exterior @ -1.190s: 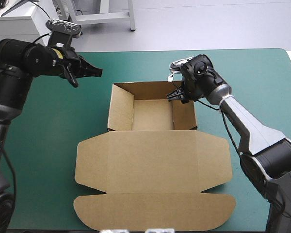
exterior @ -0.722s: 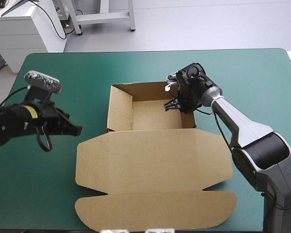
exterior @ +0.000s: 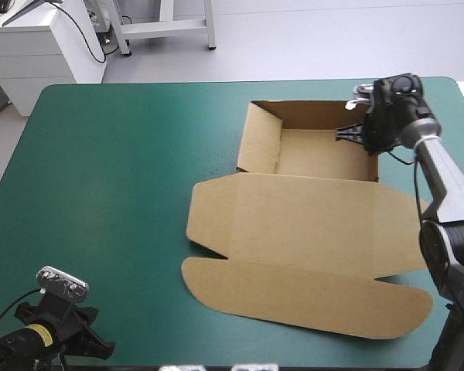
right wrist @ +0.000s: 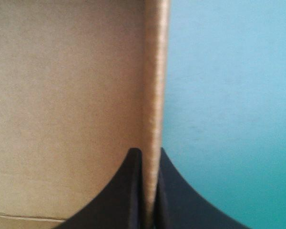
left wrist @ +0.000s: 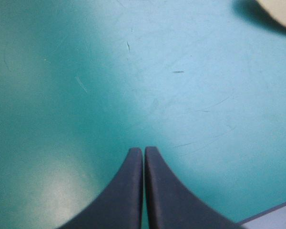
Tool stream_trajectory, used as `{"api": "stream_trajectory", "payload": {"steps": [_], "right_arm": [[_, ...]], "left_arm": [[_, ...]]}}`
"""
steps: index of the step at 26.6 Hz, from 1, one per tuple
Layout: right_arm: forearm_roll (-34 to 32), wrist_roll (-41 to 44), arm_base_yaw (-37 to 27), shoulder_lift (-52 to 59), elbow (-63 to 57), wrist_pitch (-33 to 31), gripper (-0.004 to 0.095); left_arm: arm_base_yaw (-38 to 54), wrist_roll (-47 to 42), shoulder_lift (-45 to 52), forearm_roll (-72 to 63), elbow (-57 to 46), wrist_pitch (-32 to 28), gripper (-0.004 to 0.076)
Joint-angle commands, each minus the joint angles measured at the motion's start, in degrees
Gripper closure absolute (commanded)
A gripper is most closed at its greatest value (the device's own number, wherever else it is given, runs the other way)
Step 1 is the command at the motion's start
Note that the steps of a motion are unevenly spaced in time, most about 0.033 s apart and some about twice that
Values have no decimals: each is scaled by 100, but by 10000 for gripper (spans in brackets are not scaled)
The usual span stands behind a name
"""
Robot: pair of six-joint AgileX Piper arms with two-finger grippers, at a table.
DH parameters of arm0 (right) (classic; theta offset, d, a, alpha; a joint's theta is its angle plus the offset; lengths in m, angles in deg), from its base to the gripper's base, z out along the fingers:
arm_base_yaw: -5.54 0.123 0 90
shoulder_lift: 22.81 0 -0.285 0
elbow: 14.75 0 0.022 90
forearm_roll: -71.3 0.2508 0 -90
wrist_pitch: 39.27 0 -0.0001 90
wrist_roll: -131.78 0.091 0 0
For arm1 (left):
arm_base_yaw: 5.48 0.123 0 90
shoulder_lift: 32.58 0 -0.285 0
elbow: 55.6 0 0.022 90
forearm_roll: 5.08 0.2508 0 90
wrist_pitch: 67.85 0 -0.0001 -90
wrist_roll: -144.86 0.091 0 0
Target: Fold the box
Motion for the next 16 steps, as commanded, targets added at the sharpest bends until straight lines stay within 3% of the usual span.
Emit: {"api": "stream_trajectory", "payload": {"steps": [1,12,16], "right_arm": [[-39,-293,-727,531,117,-73,929],[162,-739,-3263,687,-252,-73,929],[104,-780,-3643,687,-344,-73,929]], "left_arm": [[-27,-25,308,-41,110,-281,731],[-27,-25,577,-41,110,-281,731],[-27,-25,577,-41,110,-281,731]]}}
